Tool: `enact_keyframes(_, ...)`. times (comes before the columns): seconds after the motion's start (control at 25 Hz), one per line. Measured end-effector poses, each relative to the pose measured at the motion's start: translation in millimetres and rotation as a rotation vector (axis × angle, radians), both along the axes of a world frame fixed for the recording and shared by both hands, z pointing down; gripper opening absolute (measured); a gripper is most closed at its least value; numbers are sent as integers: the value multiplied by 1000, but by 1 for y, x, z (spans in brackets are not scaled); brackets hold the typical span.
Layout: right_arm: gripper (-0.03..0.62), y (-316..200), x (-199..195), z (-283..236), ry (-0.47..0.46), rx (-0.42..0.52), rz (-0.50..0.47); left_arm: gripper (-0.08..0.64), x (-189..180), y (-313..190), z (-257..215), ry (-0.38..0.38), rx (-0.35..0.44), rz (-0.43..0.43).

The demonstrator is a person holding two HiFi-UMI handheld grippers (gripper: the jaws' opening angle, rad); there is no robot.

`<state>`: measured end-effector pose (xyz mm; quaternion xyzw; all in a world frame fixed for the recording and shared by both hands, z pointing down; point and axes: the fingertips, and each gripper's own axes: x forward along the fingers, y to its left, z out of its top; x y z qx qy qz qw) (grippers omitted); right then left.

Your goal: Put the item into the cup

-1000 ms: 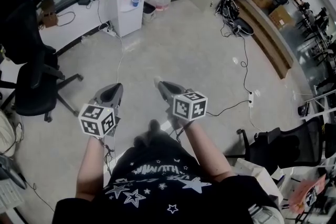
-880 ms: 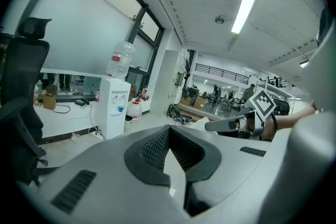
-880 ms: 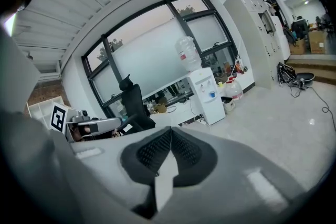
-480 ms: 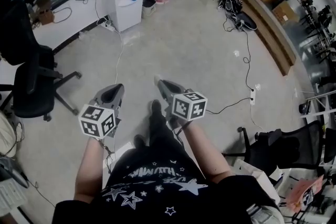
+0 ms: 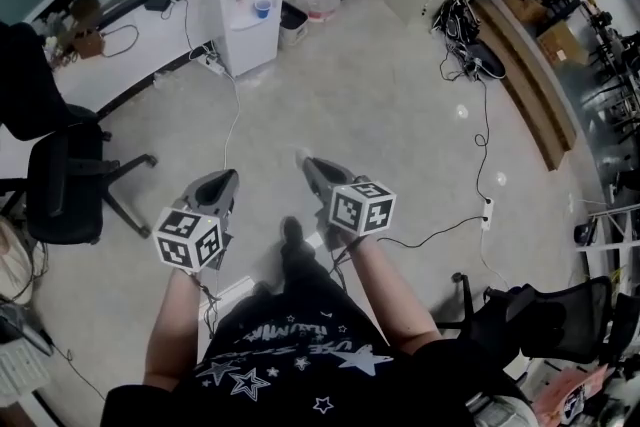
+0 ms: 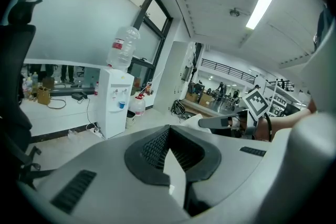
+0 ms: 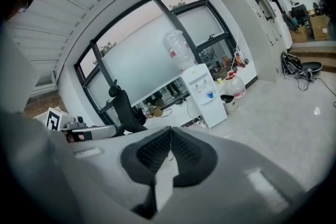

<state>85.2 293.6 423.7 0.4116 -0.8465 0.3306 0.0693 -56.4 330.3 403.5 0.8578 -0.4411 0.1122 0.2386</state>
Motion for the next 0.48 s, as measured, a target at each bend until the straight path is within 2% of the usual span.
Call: enact_keyframes(0.48,0,-128,35,-4,-37,-7,-78,6,42,-118,-6,-6,-12,-66)
